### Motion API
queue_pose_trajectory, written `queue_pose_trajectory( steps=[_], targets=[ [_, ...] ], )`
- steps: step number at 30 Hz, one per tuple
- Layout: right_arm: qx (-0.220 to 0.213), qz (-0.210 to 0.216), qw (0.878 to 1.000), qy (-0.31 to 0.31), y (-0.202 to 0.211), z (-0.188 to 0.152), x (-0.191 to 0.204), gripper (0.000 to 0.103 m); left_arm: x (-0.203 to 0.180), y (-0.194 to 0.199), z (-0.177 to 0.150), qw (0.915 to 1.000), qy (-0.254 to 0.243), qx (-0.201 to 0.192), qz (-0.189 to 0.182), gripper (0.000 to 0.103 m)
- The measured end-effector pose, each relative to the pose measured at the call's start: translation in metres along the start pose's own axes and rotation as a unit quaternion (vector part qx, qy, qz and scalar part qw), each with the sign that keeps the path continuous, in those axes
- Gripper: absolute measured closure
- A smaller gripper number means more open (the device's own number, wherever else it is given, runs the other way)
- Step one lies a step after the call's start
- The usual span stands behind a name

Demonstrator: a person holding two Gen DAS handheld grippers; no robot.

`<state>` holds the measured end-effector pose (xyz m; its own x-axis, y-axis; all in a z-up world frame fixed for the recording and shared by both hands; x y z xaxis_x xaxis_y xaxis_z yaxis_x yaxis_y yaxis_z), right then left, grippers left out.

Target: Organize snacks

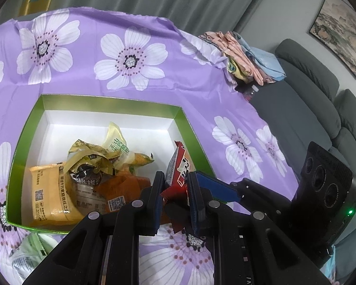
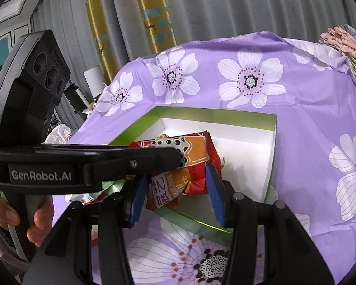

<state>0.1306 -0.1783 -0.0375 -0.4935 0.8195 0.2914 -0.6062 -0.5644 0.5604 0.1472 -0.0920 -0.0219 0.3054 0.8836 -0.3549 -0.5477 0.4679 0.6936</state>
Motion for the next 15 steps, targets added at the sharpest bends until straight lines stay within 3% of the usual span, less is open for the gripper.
queue_pose_trajectory(
  steps=[15],
  targets=[
    [0.016,-0.003,1.000,-0.006,-0.010,-0.002,-0.008,0.053,0.007,-0.017,0.000,0.9998,0.013,0.014,0.003,0.085]
  ],
)
Point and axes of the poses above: each gripper's, at about its wrist camera, not at the fingertips, and y roughly against the way its jaws point, x to its left, z to its top, the point moved 3 cm from there along -y, roughly the way its jaws point, and after that the axes turned 6 degrees about z, right-handed, at the moved point
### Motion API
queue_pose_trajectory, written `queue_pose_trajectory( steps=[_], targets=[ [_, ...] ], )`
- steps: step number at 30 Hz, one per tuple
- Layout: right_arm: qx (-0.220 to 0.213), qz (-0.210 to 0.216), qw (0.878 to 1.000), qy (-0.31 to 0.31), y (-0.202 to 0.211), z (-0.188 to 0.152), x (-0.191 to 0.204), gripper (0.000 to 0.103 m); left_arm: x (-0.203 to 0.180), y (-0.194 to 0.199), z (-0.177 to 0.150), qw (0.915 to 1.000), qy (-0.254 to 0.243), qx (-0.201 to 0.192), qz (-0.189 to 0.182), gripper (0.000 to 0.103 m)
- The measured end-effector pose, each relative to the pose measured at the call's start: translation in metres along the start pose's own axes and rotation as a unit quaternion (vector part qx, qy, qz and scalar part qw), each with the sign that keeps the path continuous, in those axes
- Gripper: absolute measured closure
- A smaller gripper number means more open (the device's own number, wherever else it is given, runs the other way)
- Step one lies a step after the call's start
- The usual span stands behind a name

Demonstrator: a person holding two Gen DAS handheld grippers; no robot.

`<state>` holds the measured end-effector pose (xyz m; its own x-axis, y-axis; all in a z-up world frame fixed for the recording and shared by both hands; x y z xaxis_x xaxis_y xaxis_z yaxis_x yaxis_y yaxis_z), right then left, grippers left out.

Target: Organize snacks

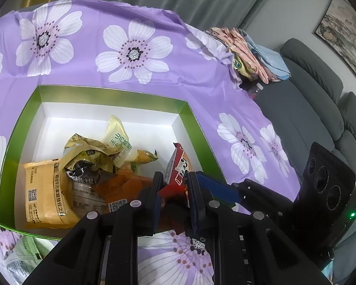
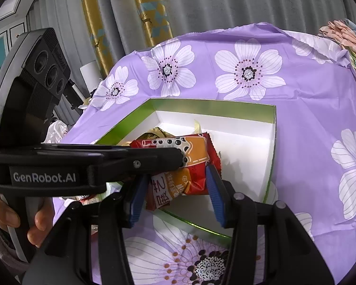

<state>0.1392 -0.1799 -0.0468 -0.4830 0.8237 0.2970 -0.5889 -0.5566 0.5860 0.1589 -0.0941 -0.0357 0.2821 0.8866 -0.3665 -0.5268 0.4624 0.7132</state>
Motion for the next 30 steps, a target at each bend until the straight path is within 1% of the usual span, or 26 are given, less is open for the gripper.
queue_pose_trajectory(
  steps=[5,7,10,11,12,13,14,15,16,17,20,22,24,27,30],
  targets=[
    [0.006,-0.003,1.000,0.004,-0.004,0.001,0.002,0.050,0.003,-0.002,0.001,0.9999,0.008,0.001,0.012,0.085],
    [0.007,-0.006,1.000,0.006,-0.005,0.002,0.003,0.044,0.005,-0.002,0.001,0.9998,0.011,-0.001,0.019,0.085],
    [0.004,-0.009,1.000,0.007,-0.002,0.001,0.005,0.041,0.006,0.000,0.000,0.9993,0.015,-0.008,0.034,0.083],
    [0.001,-0.013,1.000,0.007,0.000,0.001,0.005,0.040,0.006,0.002,0.000,0.9990,0.013,-0.011,0.042,0.078],
    [-0.002,-0.016,1.000,0.005,0.003,0.001,0.005,0.040,0.006,0.005,0.000,0.9982,0.011,-0.017,0.057,0.067],
    [-0.006,-0.016,1.000,0.003,0.006,0.001,0.004,0.039,0.006,0.008,-0.001,0.9976,0.009,-0.022,0.066,0.060],
    [-0.010,-0.017,1.000,0.000,0.010,0.001,0.004,0.039,0.006,0.013,-0.002,0.9971,0.007,-0.030,0.070,0.044],
    [-0.014,-0.019,1.000,-0.002,0.014,0.000,0.003,0.038,0.006,0.018,-0.002,0.9967,0.006,-0.039,0.071,0.031],
    [-0.018,-0.020,1.000,-0.004,0.018,0.000,0.003,0.036,0.006,0.023,-0.003,0.9962,0.005,-0.047,0.073,0.027],
    [-0.023,-0.021,1.000,-0.004,0.023,-0.001,0.004,0.035,0.008,0.030,-0.004,0.9953,0.003,-0.056,0.078,0.024],
    [-0.034,-0.029,0.999,0.000,0.037,-0.004,0.008,0.032,0.014,0.046,-0.008,0.9925,0.003,-0.067,0.102,0.023],
    [-0.037,-0.030,0.999,0.002,0.044,-0.007,0.012,0.029,0.023,0.060,-0.013,0.9910,0.010,-0.074,0.111,0.023],
    [-0.037,-0.027,0.999,0.005,0.050,-0.011,0.016,0.028,0.037,0.077,-0.021,0.9894,0.020,-0.077,0.121,0.015],
    [-0.035,-0.019,0.999,0.005,0.056,-0.017,0.023,0.028,0.063,0.104,-0.037,0.9825,0.055,-0.098,0.149,0.014],
    [-0.023,-0.007,1.000,0.006,0.054,-0.026,0.034,0.028,0.095,0.126,-0.060,0.9725,0.107,-0.109,0.175,0.013]
  ],
)
Point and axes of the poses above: each gripper's, at about its wrist camera, not at the fingertips, and y roughly against the way its jaws point, x to its left, z to its top, the point moved 3 cm from there along -y, roughly the way its jaws point, and after that the axes turned 6 degrees about z, right-handed, at the moved point
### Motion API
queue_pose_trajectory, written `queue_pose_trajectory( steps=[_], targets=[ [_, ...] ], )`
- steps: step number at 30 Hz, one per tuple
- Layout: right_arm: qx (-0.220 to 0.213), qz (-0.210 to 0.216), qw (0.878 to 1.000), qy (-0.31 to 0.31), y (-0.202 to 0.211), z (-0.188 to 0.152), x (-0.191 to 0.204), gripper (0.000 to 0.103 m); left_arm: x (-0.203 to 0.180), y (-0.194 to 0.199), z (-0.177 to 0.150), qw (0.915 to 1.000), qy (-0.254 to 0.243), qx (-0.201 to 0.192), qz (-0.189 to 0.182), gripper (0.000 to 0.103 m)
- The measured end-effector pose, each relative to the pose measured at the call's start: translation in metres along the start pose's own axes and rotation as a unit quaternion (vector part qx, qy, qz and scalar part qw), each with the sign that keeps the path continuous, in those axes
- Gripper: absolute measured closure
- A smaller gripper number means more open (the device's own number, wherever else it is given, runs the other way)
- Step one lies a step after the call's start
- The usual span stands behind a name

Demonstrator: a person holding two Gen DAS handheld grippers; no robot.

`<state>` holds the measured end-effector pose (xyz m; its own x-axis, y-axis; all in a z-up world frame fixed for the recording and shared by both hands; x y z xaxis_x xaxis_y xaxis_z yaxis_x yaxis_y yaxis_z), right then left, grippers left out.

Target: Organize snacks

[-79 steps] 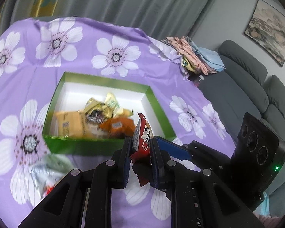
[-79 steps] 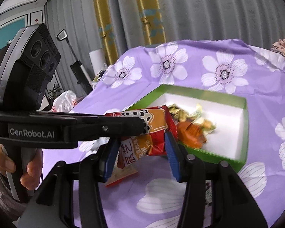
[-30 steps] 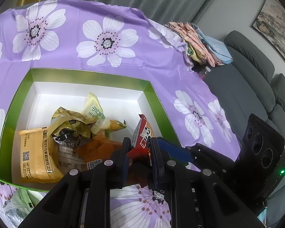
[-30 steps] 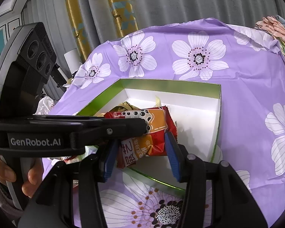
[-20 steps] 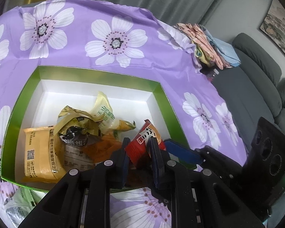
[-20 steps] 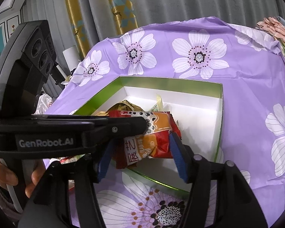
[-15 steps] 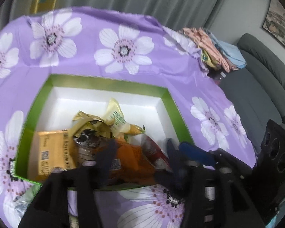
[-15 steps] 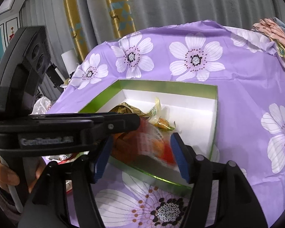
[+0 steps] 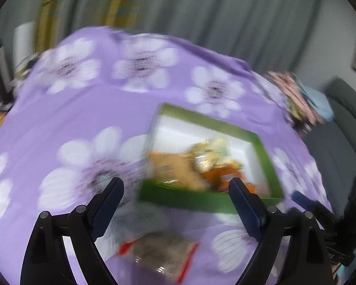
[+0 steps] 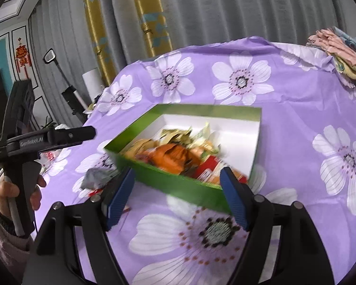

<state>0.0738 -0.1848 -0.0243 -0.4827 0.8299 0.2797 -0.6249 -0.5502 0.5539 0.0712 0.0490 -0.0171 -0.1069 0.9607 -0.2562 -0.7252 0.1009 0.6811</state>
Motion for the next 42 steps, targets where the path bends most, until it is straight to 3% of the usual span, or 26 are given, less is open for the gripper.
queue_pose_trajectory(
  steps=[2,6,10,17,28,34,38,42],
  targets=[
    [0.011,0.010,1.000,0.004,-0.003,-0.007,0.008,0.028,0.026,0.002,-0.014,0.9991,0.038,0.012,0.011,0.013],
    [0.038,0.024,0.999,0.011,-0.013,-0.025,0.026,0.028,0.061,-0.006,-0.052,0.9949,0.085,0.052,-0.012,0.013],
    [0.066,0.040,0.997,0.017,-0.024,-0.042,0.045,0.028,0.075,-0.014,-0.070,0.9907,0.111,0.068,-0.038,0.013],
    [0.106,0.059,0.992,0.045,-0.042,-0.061,0.072,0.028,0.055,-0.011,-0.073,0.9948,0.055,0.051,-0.068,0.013],
    [0.131,0.077,0.988,0.042,-0.059,-0.074,0.083,0.028,0.052,-0.044,-0.080,0.9907,0.068,0.090,-0.077,0.013],
    [0.137,0.077,0.987,0.036,-0.062,-0.077,0.081,0.028,0.025,-0.047,-0.086,0.9902,0.019,0.102,-0.093,0.013],
    [0.142,0.077,0.987,0.019,-0.064,-0.078,0.072,0.028,0.024,-0.042,-0.089,0.9787,0.043,0.124,-0.158,0.020],
    [0.141,0.082,0.987,-0.002,-0.063,-0.076,0.062,0.028,0.021,-0.044,-0.091,0.9729,0.052,0.137,-0.179,0.020]
  ],
)
Point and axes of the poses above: each gripper's, at about its wrist camera, not at the fingertips, and y roughly against the way its jaws point, x to its left, z to its top, the point moved 3 cm from there along -y, roughly the way its jaws point, and after that the axes turned 6 degrees about z, right-handed, at the moved point
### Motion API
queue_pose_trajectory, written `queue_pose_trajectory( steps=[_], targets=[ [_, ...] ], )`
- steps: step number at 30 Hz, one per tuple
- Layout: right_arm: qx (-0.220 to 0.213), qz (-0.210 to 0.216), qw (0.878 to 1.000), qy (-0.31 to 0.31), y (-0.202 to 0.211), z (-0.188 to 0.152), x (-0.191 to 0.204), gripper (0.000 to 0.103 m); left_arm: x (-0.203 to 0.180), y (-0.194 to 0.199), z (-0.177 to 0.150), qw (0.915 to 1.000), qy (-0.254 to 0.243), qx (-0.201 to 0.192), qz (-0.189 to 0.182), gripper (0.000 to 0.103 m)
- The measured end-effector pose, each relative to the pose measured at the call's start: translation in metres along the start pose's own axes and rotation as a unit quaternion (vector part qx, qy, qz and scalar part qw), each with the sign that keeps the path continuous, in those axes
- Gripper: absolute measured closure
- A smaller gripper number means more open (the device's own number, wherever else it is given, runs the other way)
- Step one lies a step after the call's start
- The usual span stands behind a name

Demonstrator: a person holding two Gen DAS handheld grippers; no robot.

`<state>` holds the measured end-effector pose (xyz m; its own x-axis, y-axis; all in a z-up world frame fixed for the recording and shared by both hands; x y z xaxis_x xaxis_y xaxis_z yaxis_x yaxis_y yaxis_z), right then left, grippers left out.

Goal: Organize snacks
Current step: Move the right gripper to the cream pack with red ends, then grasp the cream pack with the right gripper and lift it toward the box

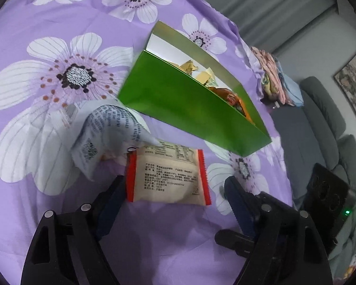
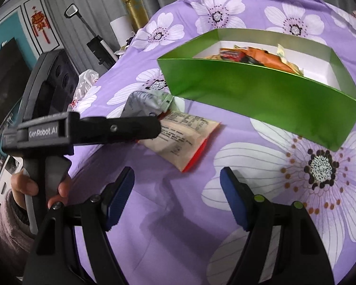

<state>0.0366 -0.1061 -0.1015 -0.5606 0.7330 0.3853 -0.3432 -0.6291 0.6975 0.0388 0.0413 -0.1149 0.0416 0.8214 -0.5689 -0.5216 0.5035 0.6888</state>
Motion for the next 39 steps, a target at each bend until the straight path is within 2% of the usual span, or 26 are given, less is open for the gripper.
queue_pose_trajectory(
  steps=[2,7,11,15,20,22,27,30,34,36,39],
  targets=[
    [-0.003,0.005,1.000,-0.010,0.000,0.002,-0.005,0.028,0.002,-0.002,0.002,0.9997,0.017,0.005,-0.017,0.020],
    [-0.003,0.031,0.999,-0.033,-0.010,0.007,-0.012,0.029,0.003,-0.004,0.005,0.9998,0.018,0.005,-0.011,0.023],
    [-0.003,0.044,0.998,-0.041,-0.021,0.010,-0.010,0.034,0.007,-0.005,0.008,0.9996,0.027,0.004,-0.006,0.036],
    [-0.002,0.052,0.997,-0.052,-0.027,0.014,-0.012,0.041,0.012,-0.008,0.009,0.9991,0.040,0.006,-0.012,0.045],
    [-0.003,0.052,0.997,-0.064,-0.028,0.016,-0.017,0.050,0.008,-0.010,0.007,0.9995,0.028,0.007,-0.009,0.045],
    [-0.003,0.048,0.997,-0.066,-0.027,0.015,-0.019,0.057,0.007,-0.010,0.007,0.9997,0.023,0.007,-0.006,0.045],
    [0.002,0.037,0.997,-0.067,-0.025,0.015,-0.024,0.069,0.008,-0.013,0.005,0.9994,0.026,0.019,-0.009,0.067],
    [0.003,0.035,0.997,-0.071,-0.025,0.015,-0.027,0.072,0.004,-0.015,0.003,0.9994,0.019,0.026,-0.016,0.067],
    [-0.002,0.036,0.997,-0.072,-0.022,0.014,-0.030,0.075,0.007,-0.014,0.003,0.9983,0.034,0.029,-0.037,0.067],
    [-0.008,0.041,0.996,-0.074,-0.019,0.013,-0.031,0.077,0.007,-0.014,0.002,0.9985,0.033,0.029,-0.033,0.073],
    [-0.017,0.049,0.996,-0.070,-0.014,0.013,-0.029,0.080,0.005,-0.014,0.001,0.9984,0.030,0.033,-0.035,0.074]
  ],
)
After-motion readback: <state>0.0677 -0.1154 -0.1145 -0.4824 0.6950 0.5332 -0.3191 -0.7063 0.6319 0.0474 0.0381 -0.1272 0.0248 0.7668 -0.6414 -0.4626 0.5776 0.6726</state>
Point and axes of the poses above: each gripper's, at about its wrist camera, not at the fingertips, and y roughly against the way its jaws point, x to its left, z to its top, the point moved 3 cm from there along -y, roughly the way its jaws point, and after that the axes turned 6 degrees about z, right-handed, at the moved point
